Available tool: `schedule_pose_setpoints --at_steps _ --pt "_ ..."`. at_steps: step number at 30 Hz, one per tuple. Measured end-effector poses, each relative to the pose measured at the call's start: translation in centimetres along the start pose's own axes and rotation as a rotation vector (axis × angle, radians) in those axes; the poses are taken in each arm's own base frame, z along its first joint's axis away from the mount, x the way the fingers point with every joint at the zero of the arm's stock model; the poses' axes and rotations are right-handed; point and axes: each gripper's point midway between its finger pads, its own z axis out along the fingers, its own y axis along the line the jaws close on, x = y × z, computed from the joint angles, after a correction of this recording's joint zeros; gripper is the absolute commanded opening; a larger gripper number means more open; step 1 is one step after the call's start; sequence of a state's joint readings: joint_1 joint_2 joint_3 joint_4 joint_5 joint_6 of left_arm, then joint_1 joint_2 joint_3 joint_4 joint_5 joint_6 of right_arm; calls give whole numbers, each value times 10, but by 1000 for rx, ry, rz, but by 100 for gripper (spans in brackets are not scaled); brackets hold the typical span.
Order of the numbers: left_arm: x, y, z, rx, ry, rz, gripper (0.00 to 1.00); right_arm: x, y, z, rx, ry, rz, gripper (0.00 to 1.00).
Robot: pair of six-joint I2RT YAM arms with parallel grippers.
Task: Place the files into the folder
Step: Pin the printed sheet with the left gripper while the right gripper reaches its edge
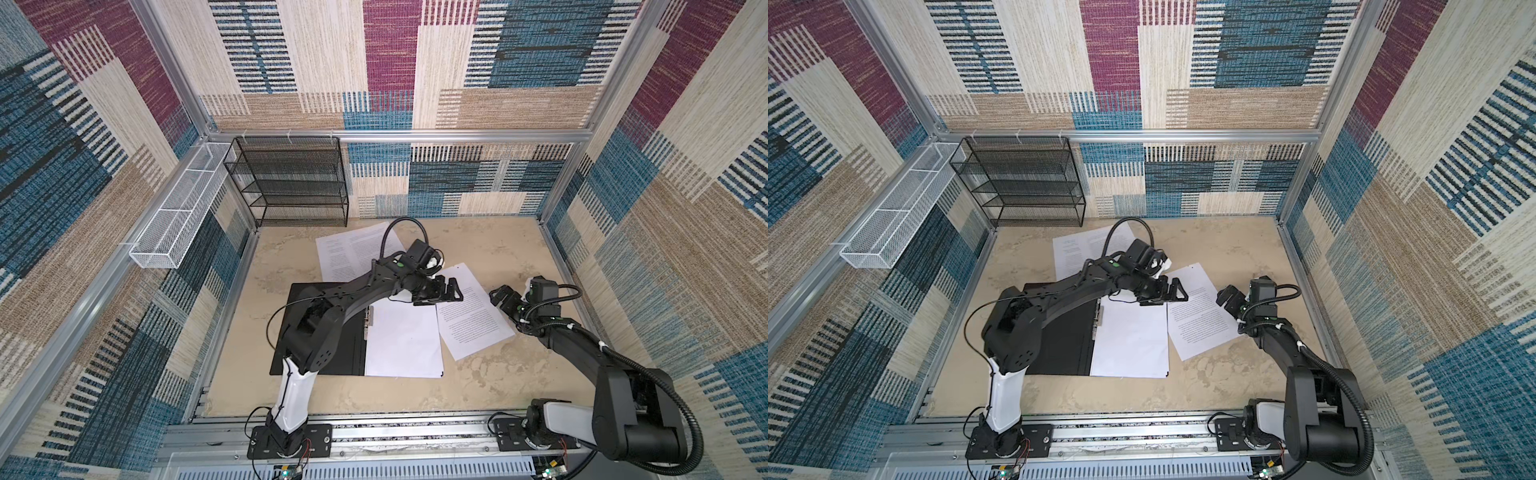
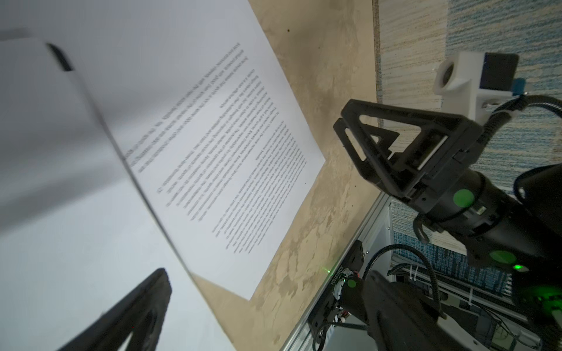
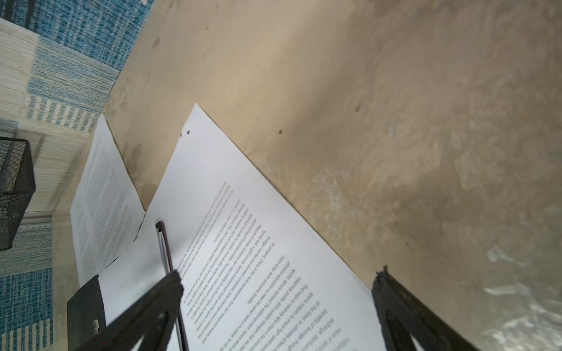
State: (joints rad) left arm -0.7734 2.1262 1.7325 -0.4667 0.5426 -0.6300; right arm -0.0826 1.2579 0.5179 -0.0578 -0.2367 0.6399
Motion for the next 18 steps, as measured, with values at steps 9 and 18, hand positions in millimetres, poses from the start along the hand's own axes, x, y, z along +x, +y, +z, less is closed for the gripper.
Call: schedule_pose_setpoints --at_steps 9,18 --pt "8 -1 69 29 119 2 99 17 -25 0 -7 42 62 100" --pt "11 7 84 25 149 -12 99 35 -12 -4 -121 91 59 100"
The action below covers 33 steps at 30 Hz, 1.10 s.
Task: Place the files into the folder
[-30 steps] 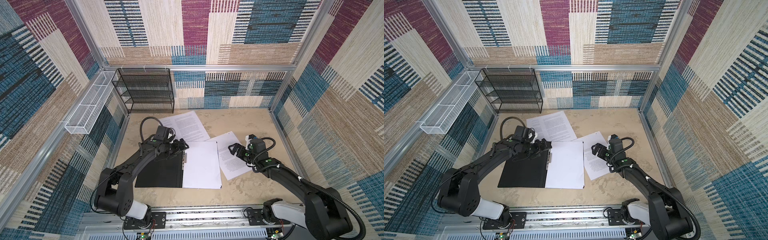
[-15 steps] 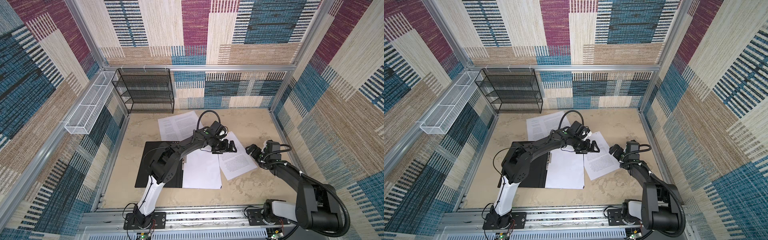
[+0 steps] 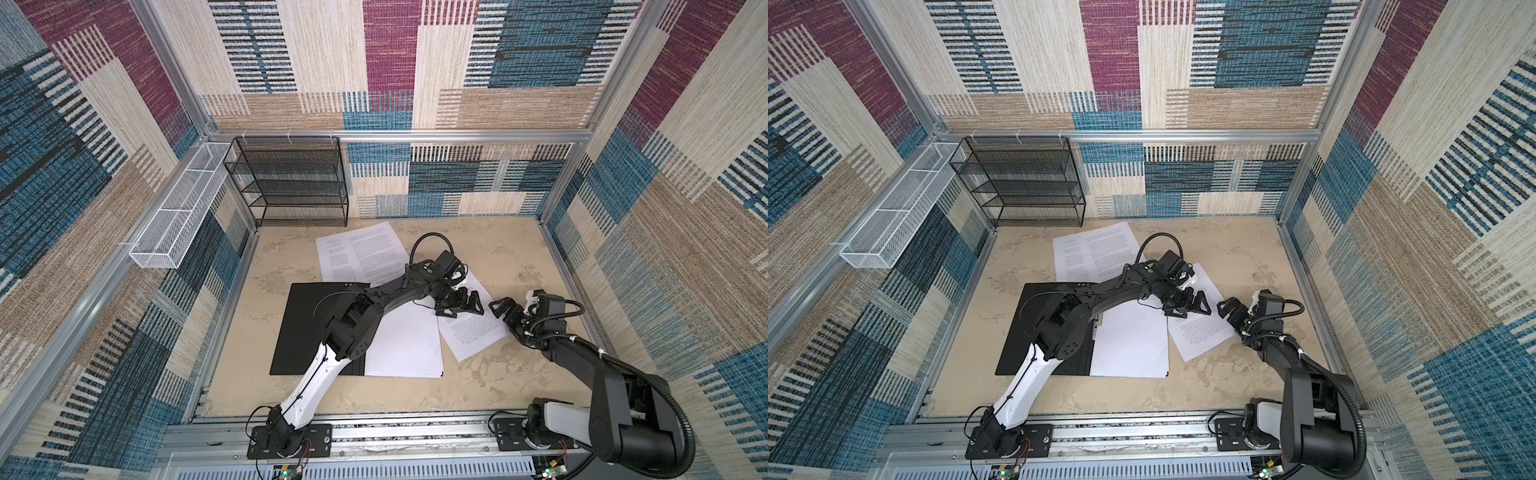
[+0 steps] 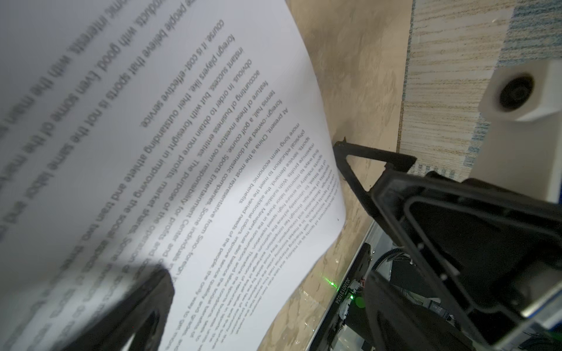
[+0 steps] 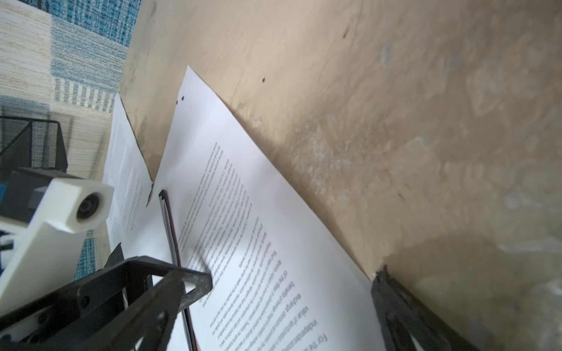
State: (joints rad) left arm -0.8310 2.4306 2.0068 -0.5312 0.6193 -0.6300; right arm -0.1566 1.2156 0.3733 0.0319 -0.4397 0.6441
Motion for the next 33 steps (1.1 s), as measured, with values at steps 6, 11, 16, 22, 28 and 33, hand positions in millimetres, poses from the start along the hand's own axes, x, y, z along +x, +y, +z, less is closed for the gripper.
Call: schedule_pose_setpoints --at_steps 6,11,16,22,28,33 --pt "-2 7 -2 -37 -8 4 99 26 8 -9 -89 61 27 99" --pt "1 11 0 -45 7 34 99 42 13 -18 -138 105 59 100" --pt "7 15 -1 -48 0 99 99 18 18 -13 -128 93 76 100" --pt "11 21 1 -51 -1 114 98 -22 15 0 -30 33 22 100" --pt "12 24 2 -46 -4 119 98 -54 14 18 27 7 -36 100" --pt "12 24 2 -44 -6 123 97 -53 14 41 -3 77 -64 100"
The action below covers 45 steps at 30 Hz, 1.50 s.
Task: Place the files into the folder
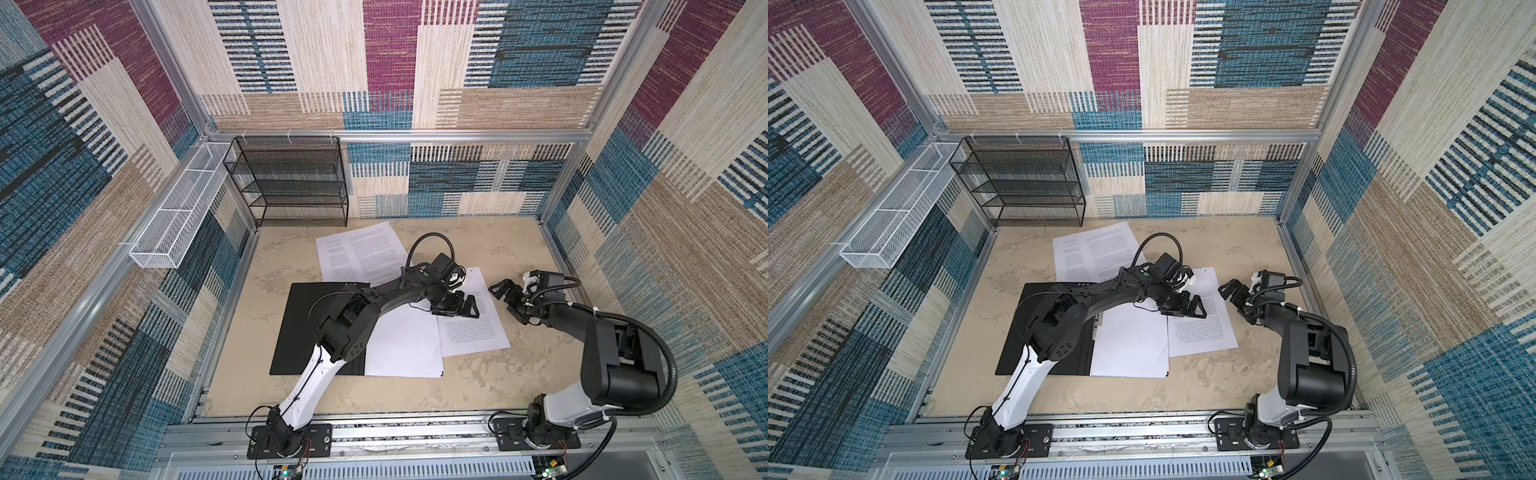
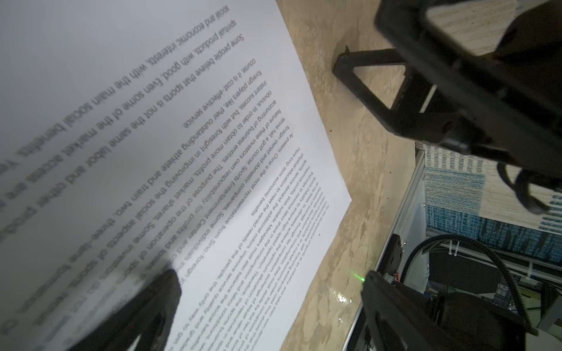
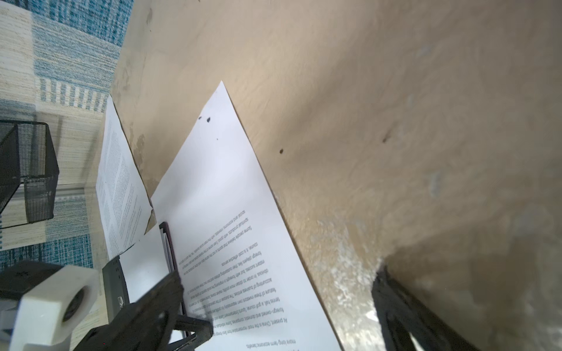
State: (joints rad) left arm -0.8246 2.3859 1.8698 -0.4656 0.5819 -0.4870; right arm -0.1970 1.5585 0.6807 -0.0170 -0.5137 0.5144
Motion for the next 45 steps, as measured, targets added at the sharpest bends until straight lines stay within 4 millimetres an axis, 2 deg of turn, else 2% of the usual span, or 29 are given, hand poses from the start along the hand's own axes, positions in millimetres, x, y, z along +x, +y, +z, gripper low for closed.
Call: schedule_pose_setpoints --at_steps 6,12,17,23,29,35,45 --pt "0 0 0 0 -1 0 98 4 17 17 -72 23 -79 100" --pt "0 1 0 1 -1 -1 97 20 38 26 -162 76 -112 100" --pt "0 1 1 2 0 -1 97 32 47 22 -210 132 -83 100" --pt "1 1 1 17 2 -1 97 53 53 6 -247 200 -6 100" --pt "2 1 1 28 -1 2 97 79 46 -6 -259 245 103 100" --pt "1 3 -1 47 -7 0 97 82 44 -17 -259 224 132 100" --pt "0 4 -3 62 -11 -5 96 83 21 -41 -102 121 109 100"
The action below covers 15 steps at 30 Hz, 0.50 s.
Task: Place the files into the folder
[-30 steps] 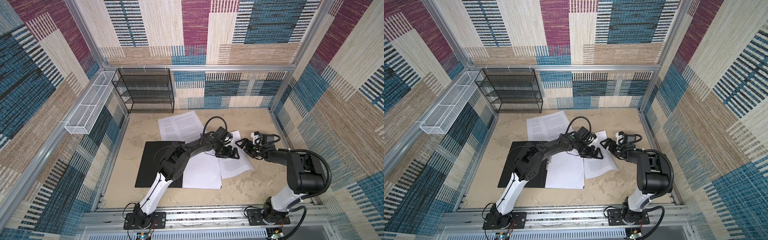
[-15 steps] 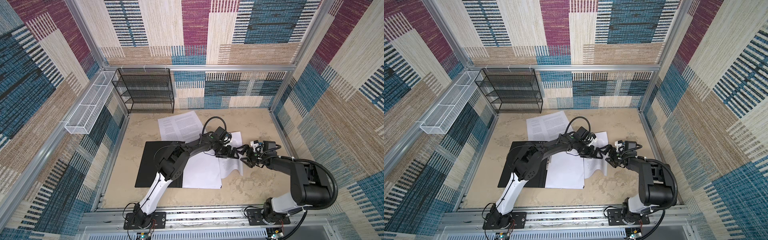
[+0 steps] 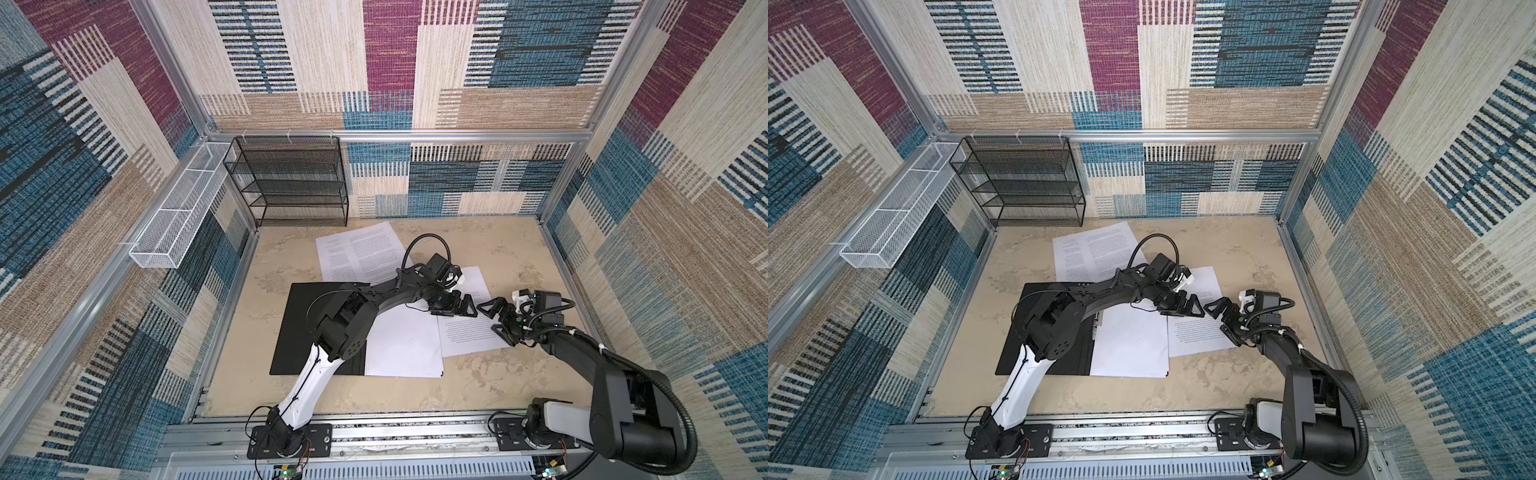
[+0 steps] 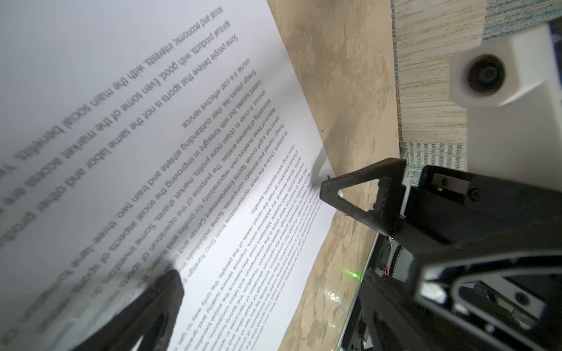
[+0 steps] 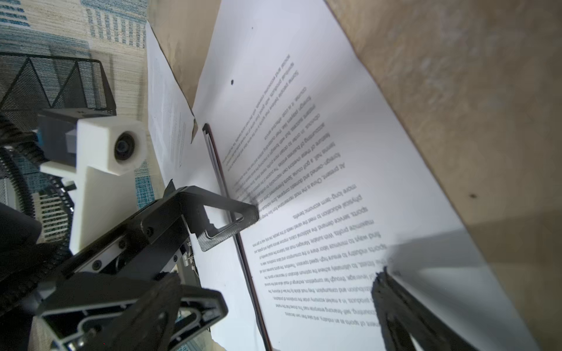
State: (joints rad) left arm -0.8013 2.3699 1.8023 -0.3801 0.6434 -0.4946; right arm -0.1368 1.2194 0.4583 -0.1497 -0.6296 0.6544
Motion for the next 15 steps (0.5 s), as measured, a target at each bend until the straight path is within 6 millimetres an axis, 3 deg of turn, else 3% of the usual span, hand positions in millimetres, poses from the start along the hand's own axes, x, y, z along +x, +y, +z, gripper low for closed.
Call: schedule_pose_setpoints --at_steps 6,10,15 --pt "0 0 0 7 3 -1 96 -30 -16 -12 140 -112 -19 100" --pt "0 0 0 8 4 -2 96 -24 -38 -8 208 -87 20 100" --pt "0 0 0 14 6 -6 96 -24 -36 -3 166 -96 -2 100"
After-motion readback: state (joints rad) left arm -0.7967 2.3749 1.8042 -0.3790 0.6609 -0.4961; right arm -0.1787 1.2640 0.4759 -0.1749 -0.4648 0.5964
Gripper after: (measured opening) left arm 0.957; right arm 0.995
